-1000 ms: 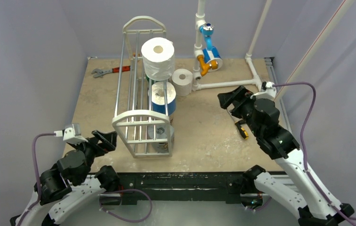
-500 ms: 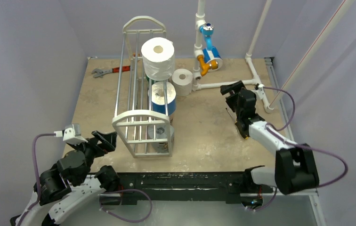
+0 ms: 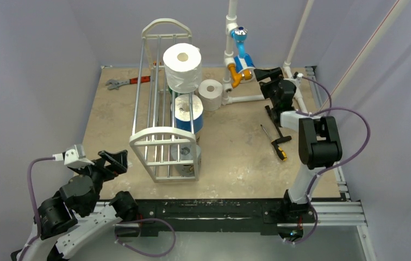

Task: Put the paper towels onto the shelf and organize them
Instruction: Pick up the paper towel from the center of the board, then place the paper towel at the center of the board.

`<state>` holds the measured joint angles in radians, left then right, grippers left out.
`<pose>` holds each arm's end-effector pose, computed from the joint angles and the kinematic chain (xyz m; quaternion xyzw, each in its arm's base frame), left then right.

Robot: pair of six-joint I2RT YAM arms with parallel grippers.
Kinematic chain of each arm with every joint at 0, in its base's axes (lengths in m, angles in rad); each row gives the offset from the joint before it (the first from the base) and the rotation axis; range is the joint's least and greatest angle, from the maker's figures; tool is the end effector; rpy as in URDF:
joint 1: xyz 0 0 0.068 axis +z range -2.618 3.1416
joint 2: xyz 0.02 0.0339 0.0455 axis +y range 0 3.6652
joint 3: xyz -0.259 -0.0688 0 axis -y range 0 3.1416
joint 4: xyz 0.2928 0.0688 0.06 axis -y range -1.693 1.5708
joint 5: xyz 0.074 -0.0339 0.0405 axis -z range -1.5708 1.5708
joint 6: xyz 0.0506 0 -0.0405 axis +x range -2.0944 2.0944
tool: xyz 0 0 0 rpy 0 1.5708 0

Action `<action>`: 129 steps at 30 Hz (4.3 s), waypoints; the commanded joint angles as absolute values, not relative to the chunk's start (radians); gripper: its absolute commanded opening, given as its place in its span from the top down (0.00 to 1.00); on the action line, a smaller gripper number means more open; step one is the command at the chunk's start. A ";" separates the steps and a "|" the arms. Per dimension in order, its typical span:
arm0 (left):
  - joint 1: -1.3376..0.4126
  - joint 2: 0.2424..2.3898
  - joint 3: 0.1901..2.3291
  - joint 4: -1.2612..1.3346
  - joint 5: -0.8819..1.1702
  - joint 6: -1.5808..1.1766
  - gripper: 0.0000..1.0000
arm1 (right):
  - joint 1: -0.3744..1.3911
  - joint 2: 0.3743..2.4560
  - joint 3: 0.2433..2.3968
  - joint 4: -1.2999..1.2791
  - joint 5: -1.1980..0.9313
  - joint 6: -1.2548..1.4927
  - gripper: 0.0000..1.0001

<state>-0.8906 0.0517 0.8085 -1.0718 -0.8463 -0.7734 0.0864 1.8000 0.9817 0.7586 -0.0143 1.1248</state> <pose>0.0516 -0.0036 0.3382 -0.1976 0.7507 -0.1722 0.6064 0.4454 0.0393 0.1856 0.3569 0.6344 0.3946 0.5608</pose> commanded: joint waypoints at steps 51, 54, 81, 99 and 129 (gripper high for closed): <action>-0.893 0.232 0.807 -0.976 -1.103 -0.773 0.00 | 0.115 2.511 1.589 1.122 -0.044 1.425 0.24; -0.893 0.240 0.802 -0.973 -1.106 -0.773 0.00 | 0.114 2.529 1.625 1.091 -0.029 1.418 0.24; -0.893 0.142 0.802 -1.091 -1.051 -0.918 0.00 | 0.115 2.286 1.353 1.187 -0.001 1.395 0.77; -0.893 0.047 0.791 -1.086 -0.912 -0.962 0.02 | 0.165 1.288 0.721 0.452 0.038 1.074 0.85; -0.893 0.070 0.728 -1.022 -0.818 -0.983 0.02 | 0.942 1.318 1.036 -0.670 0.360 0.492 0.71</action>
